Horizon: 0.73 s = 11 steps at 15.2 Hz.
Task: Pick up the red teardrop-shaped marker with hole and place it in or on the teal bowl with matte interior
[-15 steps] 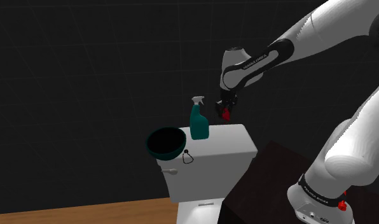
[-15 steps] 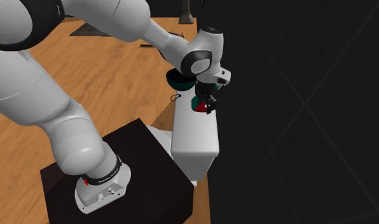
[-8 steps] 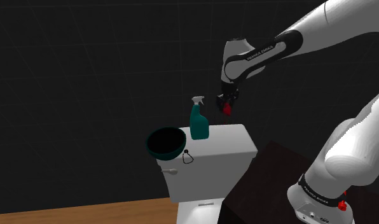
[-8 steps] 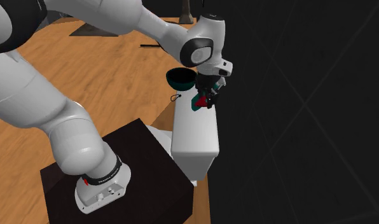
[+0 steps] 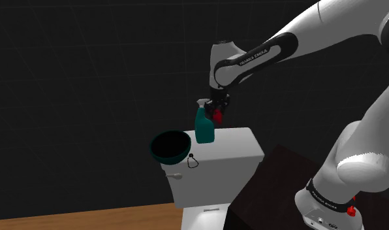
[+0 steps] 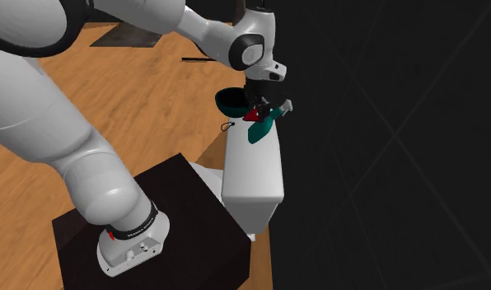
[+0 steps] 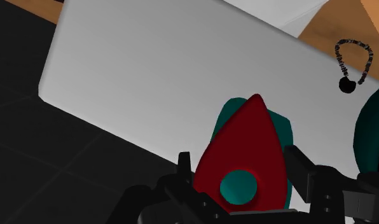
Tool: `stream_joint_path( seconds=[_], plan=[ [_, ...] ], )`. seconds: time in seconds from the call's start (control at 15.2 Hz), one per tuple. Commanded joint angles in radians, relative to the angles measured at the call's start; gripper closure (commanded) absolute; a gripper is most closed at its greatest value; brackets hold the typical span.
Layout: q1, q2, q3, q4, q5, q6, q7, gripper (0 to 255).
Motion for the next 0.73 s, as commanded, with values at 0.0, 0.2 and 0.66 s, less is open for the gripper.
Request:
stream_joint_path(
  seconds=[0.0, 0.2, 0.66],
  plan=[
    [0.023, 0.025, 0.026, 0.033, 0.002, -0.009, 0.049, 255],
    [0.056, 0.075, 0.061, 0.095, 0.001, -0.021, 0.118, 255],
    [0.134, 0.217, 0.127, 0.281, -0.020, -0.067, 0.271, 255]
  ],
)
